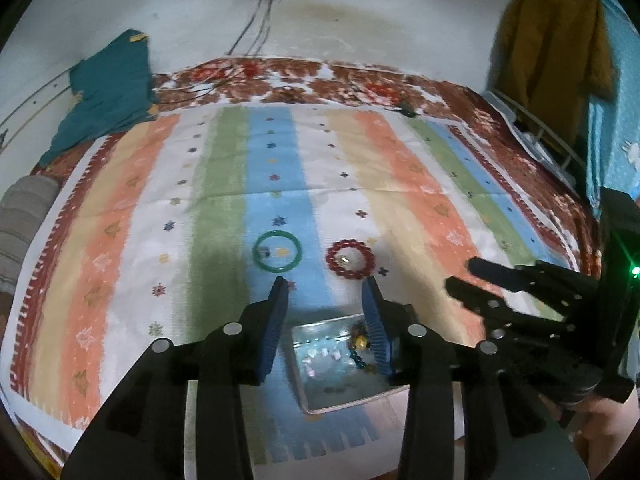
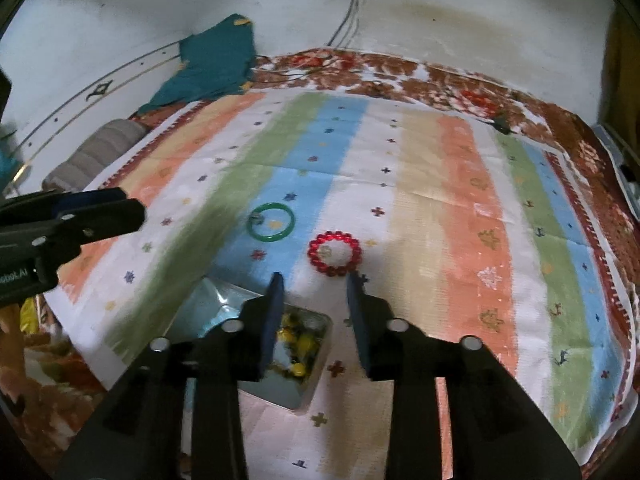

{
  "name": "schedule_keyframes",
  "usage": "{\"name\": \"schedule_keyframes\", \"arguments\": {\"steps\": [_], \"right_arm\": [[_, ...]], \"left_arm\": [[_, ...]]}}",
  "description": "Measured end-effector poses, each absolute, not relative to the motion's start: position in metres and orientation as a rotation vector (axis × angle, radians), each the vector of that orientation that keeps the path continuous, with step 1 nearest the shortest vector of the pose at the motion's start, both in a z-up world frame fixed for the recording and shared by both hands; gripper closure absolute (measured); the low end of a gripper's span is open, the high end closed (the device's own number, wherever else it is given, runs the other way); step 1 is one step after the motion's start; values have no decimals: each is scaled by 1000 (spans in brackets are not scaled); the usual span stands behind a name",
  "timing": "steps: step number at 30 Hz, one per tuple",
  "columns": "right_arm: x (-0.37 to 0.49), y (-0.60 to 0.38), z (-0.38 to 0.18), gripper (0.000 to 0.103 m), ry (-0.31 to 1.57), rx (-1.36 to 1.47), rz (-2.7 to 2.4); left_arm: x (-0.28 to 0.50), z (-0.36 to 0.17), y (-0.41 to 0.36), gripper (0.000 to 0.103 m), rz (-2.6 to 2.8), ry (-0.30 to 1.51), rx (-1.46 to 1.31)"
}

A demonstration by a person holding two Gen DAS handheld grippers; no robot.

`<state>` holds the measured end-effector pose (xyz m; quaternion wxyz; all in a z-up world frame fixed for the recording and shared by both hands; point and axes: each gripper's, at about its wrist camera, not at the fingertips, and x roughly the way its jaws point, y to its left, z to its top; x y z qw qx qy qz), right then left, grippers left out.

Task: Organize jewelry
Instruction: 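Lower both bracelets into the silver tin and open both tools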

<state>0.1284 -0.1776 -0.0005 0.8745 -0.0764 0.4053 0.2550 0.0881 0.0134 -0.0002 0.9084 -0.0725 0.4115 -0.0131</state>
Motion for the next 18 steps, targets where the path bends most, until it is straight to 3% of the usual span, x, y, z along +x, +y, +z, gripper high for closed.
{"name": "schedule_keyframes", "arguments": {"steps": [18], "right_arm": [[150,-186,-7,45,884,-130,485]], "left_arm": [[109,-17,31,32,53,909,-178]]}}
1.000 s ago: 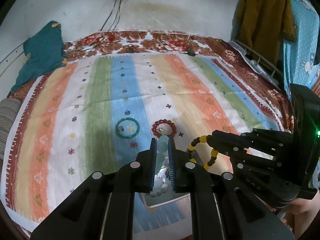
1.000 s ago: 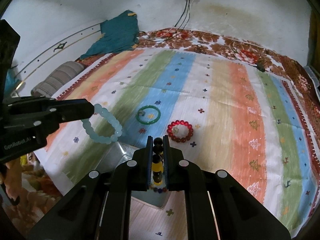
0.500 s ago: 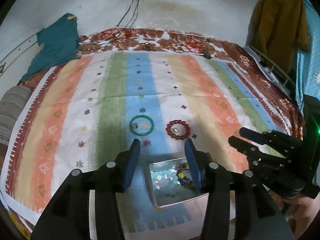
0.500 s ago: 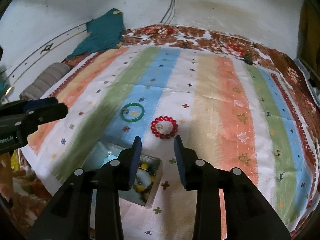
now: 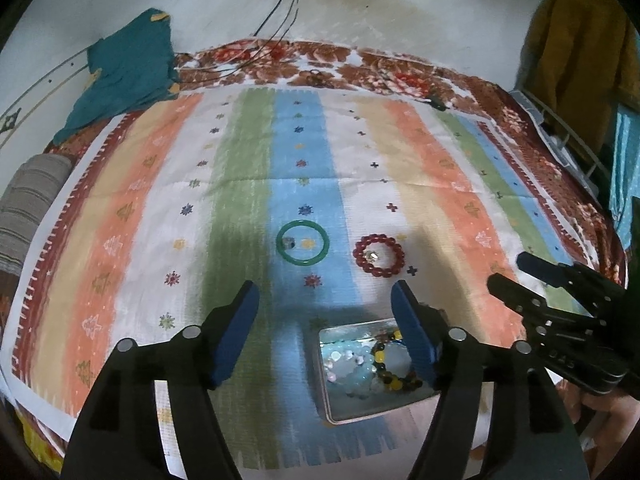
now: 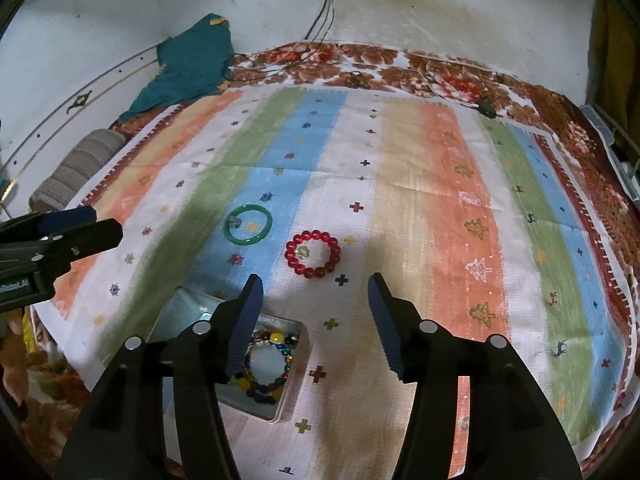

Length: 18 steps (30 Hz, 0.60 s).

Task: Organize jewelry
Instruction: 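Lower both bracelets into the silver tin and open both tools, then move both tools forward toward the green bangle and red bead bracelet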

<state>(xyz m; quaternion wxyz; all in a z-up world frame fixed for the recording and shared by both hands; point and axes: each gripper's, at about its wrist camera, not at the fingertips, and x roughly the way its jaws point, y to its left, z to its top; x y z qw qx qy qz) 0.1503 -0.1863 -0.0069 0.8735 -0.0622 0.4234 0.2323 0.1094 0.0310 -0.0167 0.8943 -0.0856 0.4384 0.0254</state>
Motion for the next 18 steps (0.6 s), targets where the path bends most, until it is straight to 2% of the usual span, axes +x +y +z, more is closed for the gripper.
{"name": "schedule_keyframes", "arguments": {"steps": [10,18], "right_arm": [[162,-188,-8,36,891,-117,471],[176,-183,-10,32,901,-124,452]], "left_arm": [[126,-25,35,19,96,932,-164],[144,-29,42,14,131,935,-152]]}}
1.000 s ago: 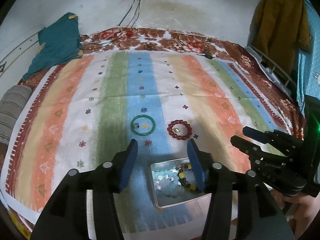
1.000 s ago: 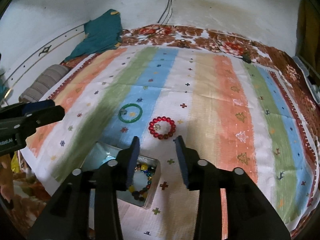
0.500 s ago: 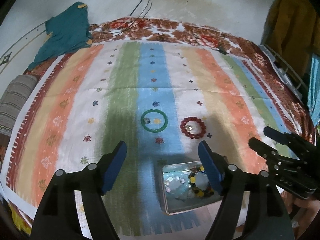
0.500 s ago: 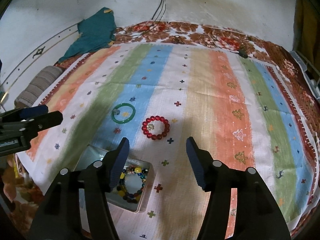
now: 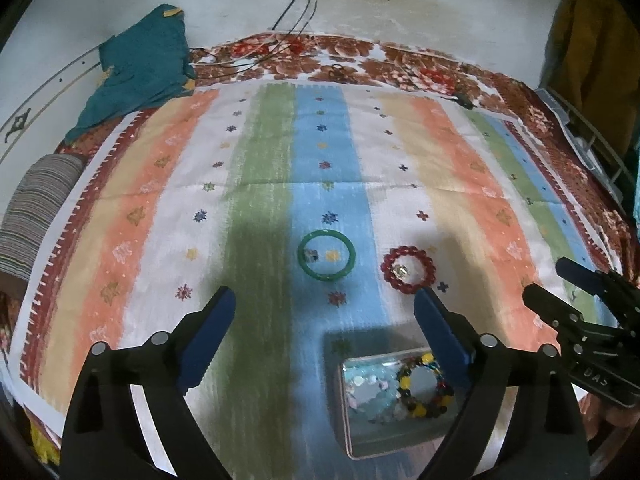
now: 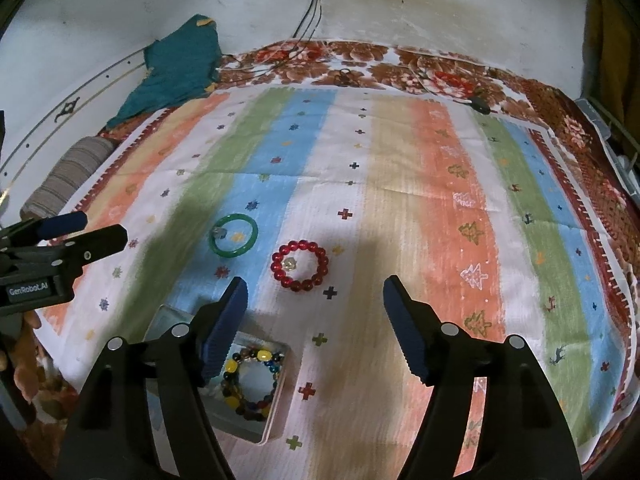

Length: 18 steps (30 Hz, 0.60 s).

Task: Organize jewelry
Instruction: 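Move both tools forward toward the green bangle and red bead bracelet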

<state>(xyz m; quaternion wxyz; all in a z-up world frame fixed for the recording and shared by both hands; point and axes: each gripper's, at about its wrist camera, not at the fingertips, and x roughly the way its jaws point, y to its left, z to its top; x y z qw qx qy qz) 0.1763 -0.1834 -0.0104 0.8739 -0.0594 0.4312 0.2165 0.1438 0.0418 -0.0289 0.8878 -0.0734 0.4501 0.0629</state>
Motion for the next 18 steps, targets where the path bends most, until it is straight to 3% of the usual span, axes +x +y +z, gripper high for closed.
{"name": "schedule_keyframes", "arguments": {"steps": [18], "right_arm": [[206,-165,-22,32,939,-159,448]], "left_arm": [[183,-47,49,14,142,988,-123]]}}
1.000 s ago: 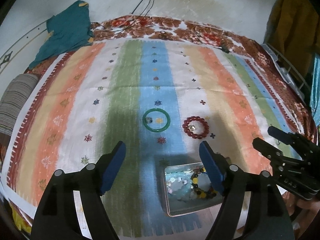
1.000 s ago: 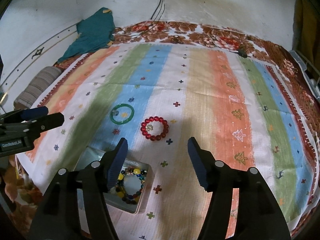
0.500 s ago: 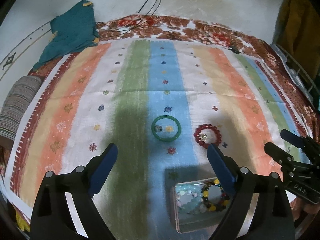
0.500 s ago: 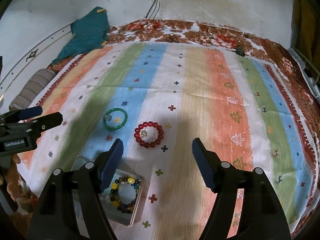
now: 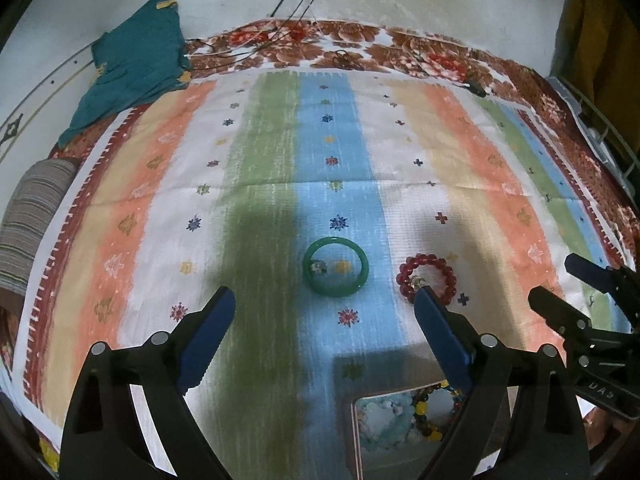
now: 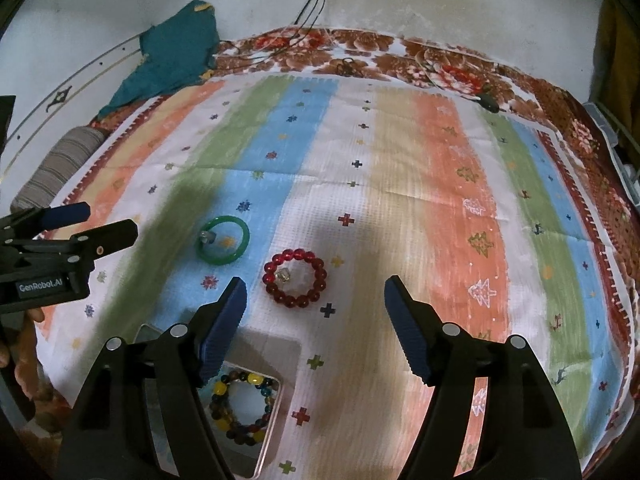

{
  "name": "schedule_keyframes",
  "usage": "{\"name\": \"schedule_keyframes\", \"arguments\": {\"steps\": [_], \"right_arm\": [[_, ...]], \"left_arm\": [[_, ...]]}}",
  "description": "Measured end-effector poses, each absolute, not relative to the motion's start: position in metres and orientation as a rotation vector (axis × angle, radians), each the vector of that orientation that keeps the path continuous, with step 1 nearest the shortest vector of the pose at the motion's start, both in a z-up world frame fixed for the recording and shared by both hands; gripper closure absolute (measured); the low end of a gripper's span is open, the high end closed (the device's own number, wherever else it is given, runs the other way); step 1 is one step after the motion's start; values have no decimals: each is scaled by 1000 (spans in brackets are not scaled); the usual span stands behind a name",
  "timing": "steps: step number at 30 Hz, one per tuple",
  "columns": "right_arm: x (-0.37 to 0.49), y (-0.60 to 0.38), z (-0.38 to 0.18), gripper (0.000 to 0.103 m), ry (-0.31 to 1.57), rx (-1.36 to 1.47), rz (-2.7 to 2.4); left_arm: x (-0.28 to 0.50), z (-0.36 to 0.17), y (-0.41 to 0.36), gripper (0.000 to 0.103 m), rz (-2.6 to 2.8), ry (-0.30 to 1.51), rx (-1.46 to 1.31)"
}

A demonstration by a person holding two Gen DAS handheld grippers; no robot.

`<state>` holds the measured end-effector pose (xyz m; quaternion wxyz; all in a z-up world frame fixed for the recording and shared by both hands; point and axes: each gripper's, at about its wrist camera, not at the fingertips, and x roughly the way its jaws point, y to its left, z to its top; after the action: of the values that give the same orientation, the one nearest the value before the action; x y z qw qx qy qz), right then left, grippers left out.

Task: Organize jewelry
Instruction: 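Move both tools forward toward the green bangle and red bead bracelet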

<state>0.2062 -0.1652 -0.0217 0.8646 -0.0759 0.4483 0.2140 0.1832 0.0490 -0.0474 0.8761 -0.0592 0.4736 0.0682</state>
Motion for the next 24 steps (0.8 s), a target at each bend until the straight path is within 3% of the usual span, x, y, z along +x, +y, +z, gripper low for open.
{"name": "schedule_keyframes", "arguments": {"steps": [13,24], "right_arm": [[236,-160,-45,32,1011,-171,423],[255,-154,-64,25,1055,-190,409]], "left_arm": [[211,-78,61,14,174,1064,-118],[229,-101,66,14,152,1116,-155]]}}
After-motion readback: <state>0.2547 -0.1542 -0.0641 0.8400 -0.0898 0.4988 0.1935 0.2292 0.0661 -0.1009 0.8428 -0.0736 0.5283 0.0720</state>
